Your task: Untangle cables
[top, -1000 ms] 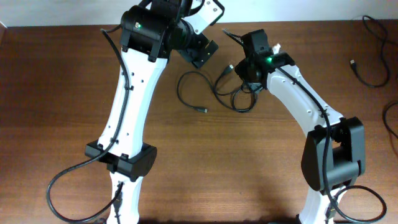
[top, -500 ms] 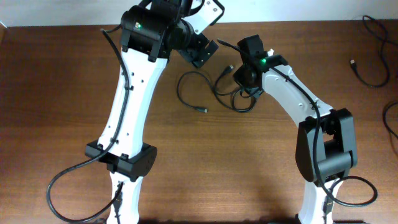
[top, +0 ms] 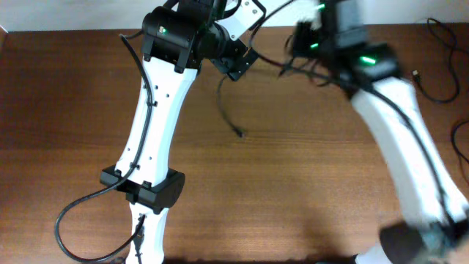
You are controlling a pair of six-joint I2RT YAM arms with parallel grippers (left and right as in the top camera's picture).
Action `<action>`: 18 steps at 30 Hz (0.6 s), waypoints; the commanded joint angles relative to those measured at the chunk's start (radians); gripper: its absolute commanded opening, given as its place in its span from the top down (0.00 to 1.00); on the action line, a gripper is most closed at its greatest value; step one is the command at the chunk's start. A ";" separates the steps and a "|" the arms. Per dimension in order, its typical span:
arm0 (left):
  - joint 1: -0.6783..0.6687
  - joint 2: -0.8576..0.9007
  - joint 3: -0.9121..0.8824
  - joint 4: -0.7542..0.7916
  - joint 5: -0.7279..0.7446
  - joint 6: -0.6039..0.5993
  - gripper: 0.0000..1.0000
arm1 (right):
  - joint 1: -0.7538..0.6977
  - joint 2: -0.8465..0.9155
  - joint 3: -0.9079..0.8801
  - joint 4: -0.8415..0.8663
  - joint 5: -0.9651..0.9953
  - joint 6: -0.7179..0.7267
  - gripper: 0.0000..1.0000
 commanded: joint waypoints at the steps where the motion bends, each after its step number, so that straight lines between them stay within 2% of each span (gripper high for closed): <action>1: 0.000 0.002 -0.014 0.031 0.048 -0.002 0.01 | 0.003 -0.114 0.030 -0.051 -0.083 -0.226 0.96; 4: 0.000 0.010 -0.044 0.093 0.173 -0.002 0.01 | 0.003 -0.150 0.030 -0.103 -0.160 -0.322 0.96; 7: 0.000 0.011 -0.097 0.182 0.312 -0.002 0.01 | 0.002 -0.153 0.030 -0.134 -0.135 -0.354 0.96; 11: 0.005 0.011 -0.141 0.347 0.702 -0.003 0.01 | 0.001 -0.151 0.029 -0.166 0.006 -0.374 0.96; 13: 0.008 0.011 -0.141 0.402 0.803 -0.007 0.01 | -0.014 -0.152 0.029 -0.169 0.058 -0.391 0.96; 15: 0.009 0.011 -0.141 0.465 0.847 -0.047 0.01 | -0.059 -0.152 0.029 -0.168 0.055 -0.378 0.96; 18: 0.009 0.011 -0.142 0.474 0.847 -0.048 0.01 | -0.146 -0.152 0.030 -0.163 -0.020 -0.351 0.96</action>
